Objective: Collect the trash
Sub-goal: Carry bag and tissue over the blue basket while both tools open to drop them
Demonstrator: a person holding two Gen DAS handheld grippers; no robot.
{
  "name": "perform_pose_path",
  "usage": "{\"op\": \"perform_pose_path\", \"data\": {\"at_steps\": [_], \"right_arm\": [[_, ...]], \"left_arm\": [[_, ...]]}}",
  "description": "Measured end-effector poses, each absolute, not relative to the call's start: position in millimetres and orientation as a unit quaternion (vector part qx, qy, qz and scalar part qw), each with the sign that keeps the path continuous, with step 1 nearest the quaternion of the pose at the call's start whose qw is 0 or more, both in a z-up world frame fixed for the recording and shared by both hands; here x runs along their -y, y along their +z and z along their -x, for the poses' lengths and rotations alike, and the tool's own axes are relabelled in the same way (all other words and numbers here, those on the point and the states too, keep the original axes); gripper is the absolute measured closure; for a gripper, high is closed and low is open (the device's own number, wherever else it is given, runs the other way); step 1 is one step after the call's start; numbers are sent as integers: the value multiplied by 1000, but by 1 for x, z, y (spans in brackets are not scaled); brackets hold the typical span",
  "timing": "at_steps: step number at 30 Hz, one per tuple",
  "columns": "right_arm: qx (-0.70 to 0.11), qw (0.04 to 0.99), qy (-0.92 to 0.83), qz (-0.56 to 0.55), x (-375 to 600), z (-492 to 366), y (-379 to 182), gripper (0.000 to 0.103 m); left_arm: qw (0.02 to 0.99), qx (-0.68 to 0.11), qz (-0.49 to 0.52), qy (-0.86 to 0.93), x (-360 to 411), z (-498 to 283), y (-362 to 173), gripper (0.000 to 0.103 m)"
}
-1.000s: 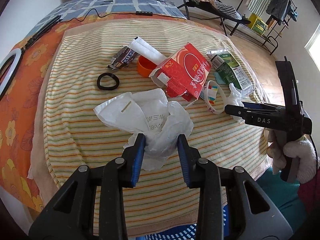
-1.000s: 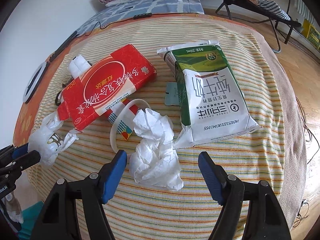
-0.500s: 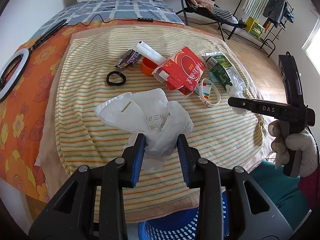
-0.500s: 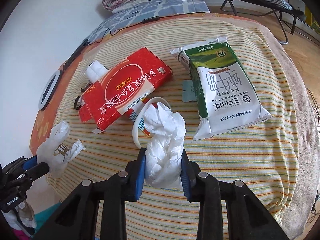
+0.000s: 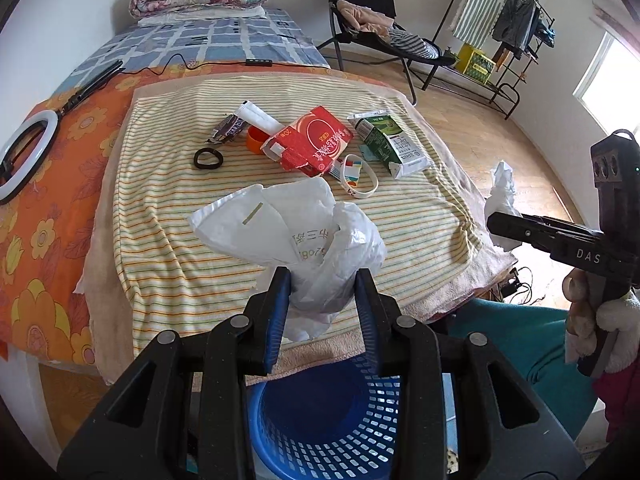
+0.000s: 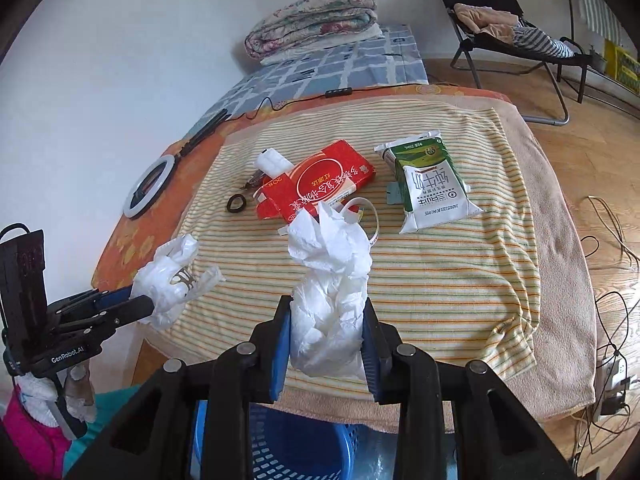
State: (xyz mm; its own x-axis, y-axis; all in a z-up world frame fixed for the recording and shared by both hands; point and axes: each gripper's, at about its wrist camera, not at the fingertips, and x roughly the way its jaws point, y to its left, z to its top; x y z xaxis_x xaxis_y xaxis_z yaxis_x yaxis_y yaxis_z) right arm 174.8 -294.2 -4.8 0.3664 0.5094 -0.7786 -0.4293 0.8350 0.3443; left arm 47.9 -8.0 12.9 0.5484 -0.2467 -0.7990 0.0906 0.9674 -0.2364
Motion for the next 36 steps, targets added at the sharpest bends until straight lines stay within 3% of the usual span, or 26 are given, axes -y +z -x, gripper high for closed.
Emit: {"op": "perform_pose_path", "data": {"at_steps": [17, 36], "right_arm": [[-468, 819, 332, 9, 290, -30, -23, 69], [-520, 784, 337, 40, 270, -10, -97, 67]], "left_arm": [[862, -483, 77, -131, 61, 62, -23, 70], [816, -564, 63, -108, 67, 77, -106, 70]]}}
